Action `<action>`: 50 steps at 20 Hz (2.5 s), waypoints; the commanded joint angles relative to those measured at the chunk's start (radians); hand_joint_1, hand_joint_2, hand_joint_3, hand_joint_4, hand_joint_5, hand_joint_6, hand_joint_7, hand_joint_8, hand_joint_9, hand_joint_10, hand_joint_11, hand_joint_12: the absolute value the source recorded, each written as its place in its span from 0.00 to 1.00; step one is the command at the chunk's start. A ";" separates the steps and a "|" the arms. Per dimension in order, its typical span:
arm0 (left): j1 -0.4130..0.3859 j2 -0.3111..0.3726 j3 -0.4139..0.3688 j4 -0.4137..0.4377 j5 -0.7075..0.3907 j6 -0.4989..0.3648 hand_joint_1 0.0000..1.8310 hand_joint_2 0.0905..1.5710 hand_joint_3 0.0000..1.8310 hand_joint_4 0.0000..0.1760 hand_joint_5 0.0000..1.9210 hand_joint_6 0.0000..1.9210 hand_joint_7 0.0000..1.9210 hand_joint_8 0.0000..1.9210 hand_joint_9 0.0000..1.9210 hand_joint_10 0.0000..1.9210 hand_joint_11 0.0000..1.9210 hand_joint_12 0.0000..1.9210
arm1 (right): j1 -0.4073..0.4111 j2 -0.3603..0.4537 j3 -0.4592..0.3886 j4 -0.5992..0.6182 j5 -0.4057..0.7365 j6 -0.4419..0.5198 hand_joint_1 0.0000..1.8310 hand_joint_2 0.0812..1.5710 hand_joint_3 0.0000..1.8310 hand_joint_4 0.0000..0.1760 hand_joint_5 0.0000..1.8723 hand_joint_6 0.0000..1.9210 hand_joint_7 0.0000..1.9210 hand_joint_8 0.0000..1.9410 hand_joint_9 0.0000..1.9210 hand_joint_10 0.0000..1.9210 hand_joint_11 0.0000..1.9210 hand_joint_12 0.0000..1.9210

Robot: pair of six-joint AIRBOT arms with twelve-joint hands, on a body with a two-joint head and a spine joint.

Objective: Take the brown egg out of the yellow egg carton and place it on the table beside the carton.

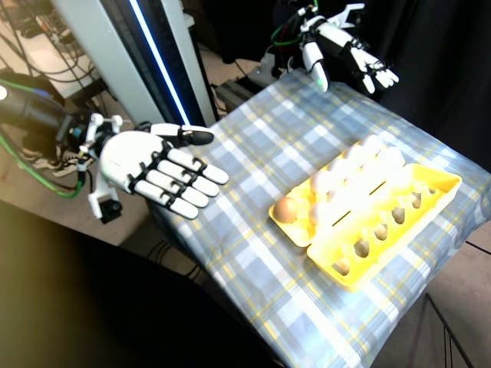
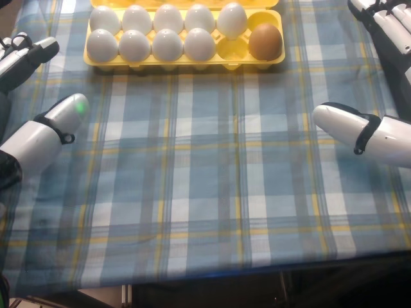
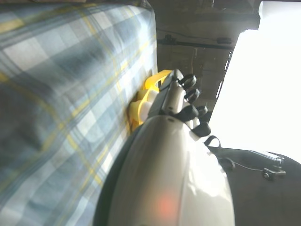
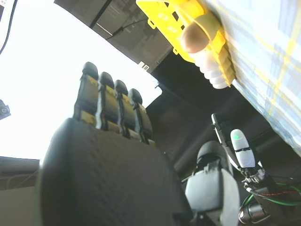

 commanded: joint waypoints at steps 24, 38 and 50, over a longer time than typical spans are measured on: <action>-0.005 -0.002 0.015 0.050 -0.118 -0.007 0.20 0.79 0.00 0.31 0.22 0.00 0.09 0.00 0.04 0.00 0.00 0.00 | 0.292 -0.050 0.204 -0.140 -0.169 0.005 0.19 0.67 0.00 0.00 0.26 0.01 0.24 0.00 0.11 0.01 0.04 0.02; -0.006 -0.007 0.024 0.049 -0.111 -0.007 0.20 0.79 0.00 0.28 0.22 0.00 0.09 0.00 0.04 0.00 0.00 0.00 | 0.482 -0.303 0.596 -0.146 -0.635 0.159 0.39 0.61 0.00 0.00 0.37 0.00 0.39 0.00 0.26 0.00 0.02 0.09; -0.005 -0.007 0.021 0.045 -0.114 -0.007 0.20 0.79 0.00 0.26 0.23 0.00 0.09 0.00 0.05 0.00 0.00 0.00 | 0.487 -0.272 0.553 -0.184 -0.620 0.148 0.41 0.48 0.00 0.00 0.30 0.00 0.31 0.00 0.24 0.00 0.06 0.06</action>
